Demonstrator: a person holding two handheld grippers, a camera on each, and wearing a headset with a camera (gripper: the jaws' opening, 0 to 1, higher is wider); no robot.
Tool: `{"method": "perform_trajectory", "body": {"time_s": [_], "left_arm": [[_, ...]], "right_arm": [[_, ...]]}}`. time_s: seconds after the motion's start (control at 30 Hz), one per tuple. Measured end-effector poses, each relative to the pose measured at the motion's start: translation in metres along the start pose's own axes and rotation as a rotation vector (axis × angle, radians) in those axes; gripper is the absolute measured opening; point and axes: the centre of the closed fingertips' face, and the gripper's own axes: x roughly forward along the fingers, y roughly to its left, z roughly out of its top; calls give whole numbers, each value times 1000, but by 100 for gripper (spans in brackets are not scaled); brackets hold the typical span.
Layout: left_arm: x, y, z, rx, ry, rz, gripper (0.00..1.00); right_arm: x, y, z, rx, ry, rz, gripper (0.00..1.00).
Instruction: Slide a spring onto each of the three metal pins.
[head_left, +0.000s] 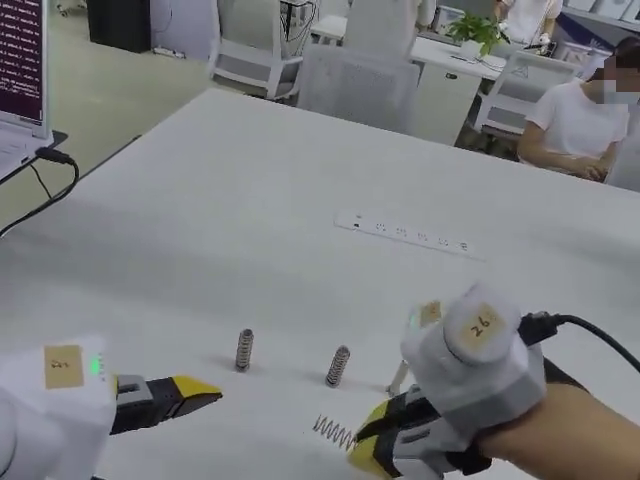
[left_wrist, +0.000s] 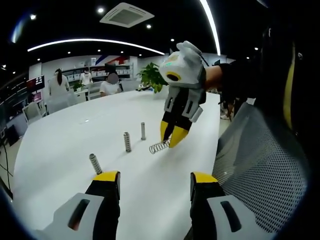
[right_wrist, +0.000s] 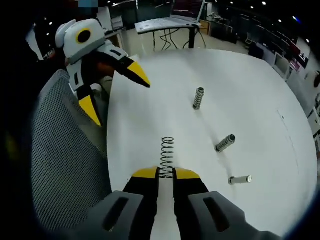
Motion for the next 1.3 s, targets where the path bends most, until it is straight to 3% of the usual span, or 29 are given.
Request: {"method": "perform_trajectory", "body": {"time_s": [0.37, 0.7, 1.0, 1.3], "left_arm": [[7, -13, 7, 53, -5, -70, 39], [10, -22, 12, 87, -23, -121, 22], [11, -25, 12, 107, -28, -138, 10], [12, -26, 12, 123, -27, -141, 5]], "right_arm": [[0, 30, 21, -228, 15, 109, 8], [-2, 40, 31, -354, 46, 147, 8], [-3, 44, 36, -404, 65, 164, 8], [-4, 48, 36, -430, 72, 173, 8]]}}
